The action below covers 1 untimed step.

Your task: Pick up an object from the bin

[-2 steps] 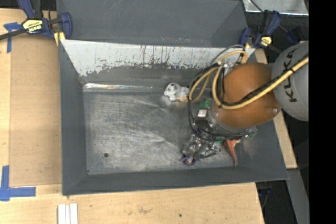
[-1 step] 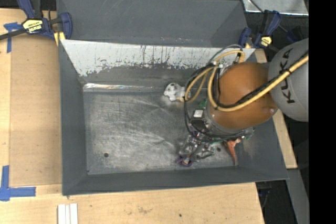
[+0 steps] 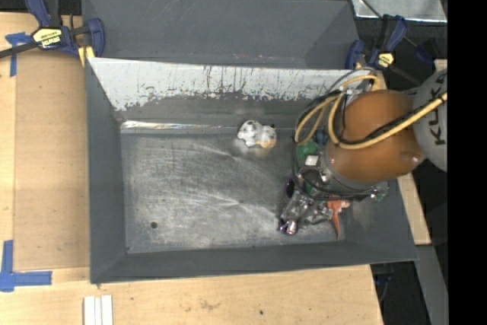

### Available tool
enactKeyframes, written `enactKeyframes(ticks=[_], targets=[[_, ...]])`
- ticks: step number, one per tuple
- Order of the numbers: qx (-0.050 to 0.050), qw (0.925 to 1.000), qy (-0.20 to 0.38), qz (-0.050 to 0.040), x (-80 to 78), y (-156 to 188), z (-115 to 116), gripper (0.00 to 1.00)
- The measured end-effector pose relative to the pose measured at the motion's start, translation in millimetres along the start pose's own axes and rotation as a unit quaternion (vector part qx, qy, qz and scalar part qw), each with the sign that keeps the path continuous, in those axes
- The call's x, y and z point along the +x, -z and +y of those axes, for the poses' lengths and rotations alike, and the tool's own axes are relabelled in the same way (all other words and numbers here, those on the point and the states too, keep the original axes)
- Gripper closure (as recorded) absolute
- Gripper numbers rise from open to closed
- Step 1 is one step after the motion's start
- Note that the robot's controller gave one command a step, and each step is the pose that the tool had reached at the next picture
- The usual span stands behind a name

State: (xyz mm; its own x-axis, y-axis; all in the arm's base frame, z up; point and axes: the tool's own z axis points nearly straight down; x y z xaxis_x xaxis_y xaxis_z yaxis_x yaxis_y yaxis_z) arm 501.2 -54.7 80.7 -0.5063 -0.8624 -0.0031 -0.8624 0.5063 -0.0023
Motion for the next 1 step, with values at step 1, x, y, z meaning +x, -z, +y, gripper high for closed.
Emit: enactKeyframes(ticks=[1], targets=[[0.000,1.0000,0.000,0.0000,0.0,0.0,0.0,1.00]])
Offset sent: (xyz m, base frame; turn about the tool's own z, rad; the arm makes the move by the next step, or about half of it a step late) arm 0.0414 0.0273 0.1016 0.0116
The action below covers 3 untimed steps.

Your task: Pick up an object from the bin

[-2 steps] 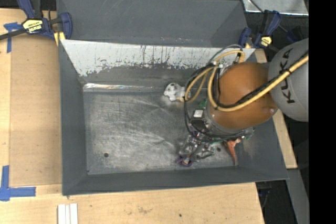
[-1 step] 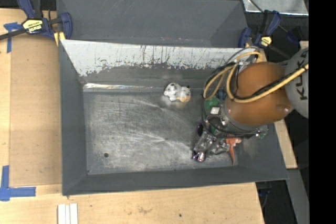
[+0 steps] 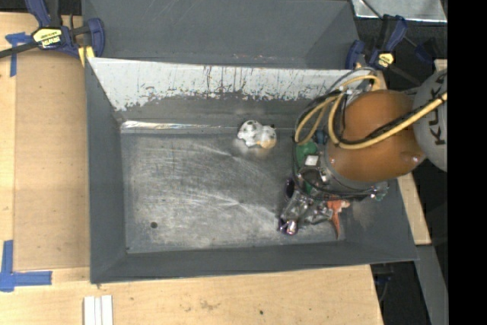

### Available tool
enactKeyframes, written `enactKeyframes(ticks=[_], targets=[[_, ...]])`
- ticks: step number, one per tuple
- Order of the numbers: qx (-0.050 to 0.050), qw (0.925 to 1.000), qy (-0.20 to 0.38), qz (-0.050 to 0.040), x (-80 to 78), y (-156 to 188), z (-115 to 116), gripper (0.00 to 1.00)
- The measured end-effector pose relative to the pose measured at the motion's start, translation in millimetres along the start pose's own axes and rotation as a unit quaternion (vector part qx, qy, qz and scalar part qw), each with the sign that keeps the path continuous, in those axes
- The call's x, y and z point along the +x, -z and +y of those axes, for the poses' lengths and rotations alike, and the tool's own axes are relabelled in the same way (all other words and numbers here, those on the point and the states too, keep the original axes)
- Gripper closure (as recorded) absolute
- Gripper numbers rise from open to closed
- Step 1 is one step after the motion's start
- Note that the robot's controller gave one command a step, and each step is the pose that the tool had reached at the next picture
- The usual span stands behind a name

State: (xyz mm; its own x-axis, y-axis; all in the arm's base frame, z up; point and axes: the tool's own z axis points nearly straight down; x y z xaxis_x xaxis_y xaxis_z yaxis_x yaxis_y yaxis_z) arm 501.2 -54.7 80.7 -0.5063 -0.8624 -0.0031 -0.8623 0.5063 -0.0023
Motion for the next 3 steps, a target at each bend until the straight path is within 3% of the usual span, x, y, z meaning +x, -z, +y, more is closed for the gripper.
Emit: enactKeyframes(ticks=[1,2,3], targets=[[-0.004,1.0000,-0.003,0.0023,-18.0,41.1,-7.9,1.00],[0.003,1.0000,-0.004,-0.0012,-23.0,70.2,-7.3,1.00],[-0.007,1.0000,0.002,0.0021,-2.7,87.3,-14.1,1.00]])
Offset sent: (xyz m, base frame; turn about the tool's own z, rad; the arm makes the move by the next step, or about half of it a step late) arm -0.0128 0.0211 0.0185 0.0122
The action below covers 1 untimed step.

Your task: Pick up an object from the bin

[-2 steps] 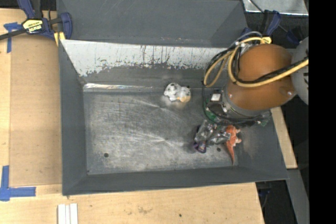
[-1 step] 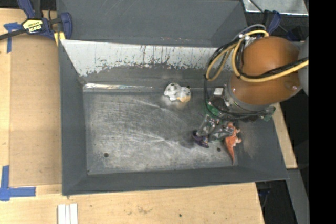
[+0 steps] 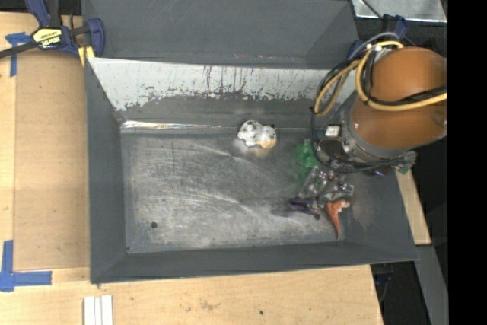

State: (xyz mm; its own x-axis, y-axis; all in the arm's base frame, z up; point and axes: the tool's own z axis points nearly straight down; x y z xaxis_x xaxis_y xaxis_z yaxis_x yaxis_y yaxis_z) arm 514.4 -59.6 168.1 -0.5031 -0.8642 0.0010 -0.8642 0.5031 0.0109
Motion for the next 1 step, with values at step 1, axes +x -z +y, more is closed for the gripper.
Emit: enactKeyframes(ticks=[1], targets=[[0.014,0.9999,-0.005,-0.0039,-1.1,-6.1,-3.3,1.00]])
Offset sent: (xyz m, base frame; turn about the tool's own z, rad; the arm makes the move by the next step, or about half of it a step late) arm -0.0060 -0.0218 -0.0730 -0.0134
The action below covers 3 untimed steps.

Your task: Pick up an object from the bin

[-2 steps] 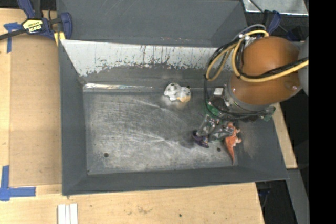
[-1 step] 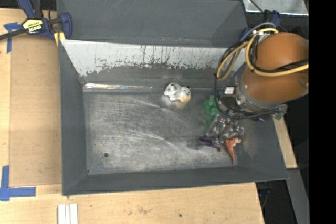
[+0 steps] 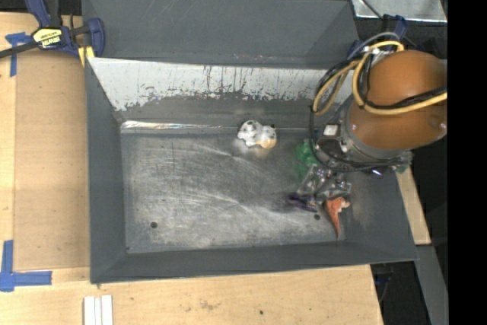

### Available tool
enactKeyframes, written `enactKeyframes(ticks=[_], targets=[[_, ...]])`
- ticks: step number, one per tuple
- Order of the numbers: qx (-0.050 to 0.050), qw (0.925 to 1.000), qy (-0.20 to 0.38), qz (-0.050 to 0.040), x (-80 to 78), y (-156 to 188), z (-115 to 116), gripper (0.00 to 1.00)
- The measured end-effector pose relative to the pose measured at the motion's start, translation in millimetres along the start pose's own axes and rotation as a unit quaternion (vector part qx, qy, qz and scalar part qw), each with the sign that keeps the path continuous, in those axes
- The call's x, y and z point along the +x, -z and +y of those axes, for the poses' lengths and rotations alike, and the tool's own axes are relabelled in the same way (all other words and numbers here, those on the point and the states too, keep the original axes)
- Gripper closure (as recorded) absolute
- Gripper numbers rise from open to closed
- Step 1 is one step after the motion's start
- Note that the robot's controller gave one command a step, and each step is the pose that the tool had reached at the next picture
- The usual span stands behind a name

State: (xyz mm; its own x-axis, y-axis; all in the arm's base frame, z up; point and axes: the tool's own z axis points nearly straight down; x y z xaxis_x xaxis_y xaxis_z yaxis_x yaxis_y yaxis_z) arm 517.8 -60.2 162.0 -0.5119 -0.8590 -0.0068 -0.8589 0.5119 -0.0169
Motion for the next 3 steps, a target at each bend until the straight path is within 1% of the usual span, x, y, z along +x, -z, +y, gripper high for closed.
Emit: enactKeyframes(ticks=[1,2,3], targets=[[-0.007,0.9999,0.010,0.0015,16.5,-57.7,-0.7,1.00],[-0.012,0.9999,0.009,0.0028,28.0,-65.8,-3.6,1.00],[-0.008,0.9999,0.012,0.0021,-24.7,53.3,28.6,1.00]])
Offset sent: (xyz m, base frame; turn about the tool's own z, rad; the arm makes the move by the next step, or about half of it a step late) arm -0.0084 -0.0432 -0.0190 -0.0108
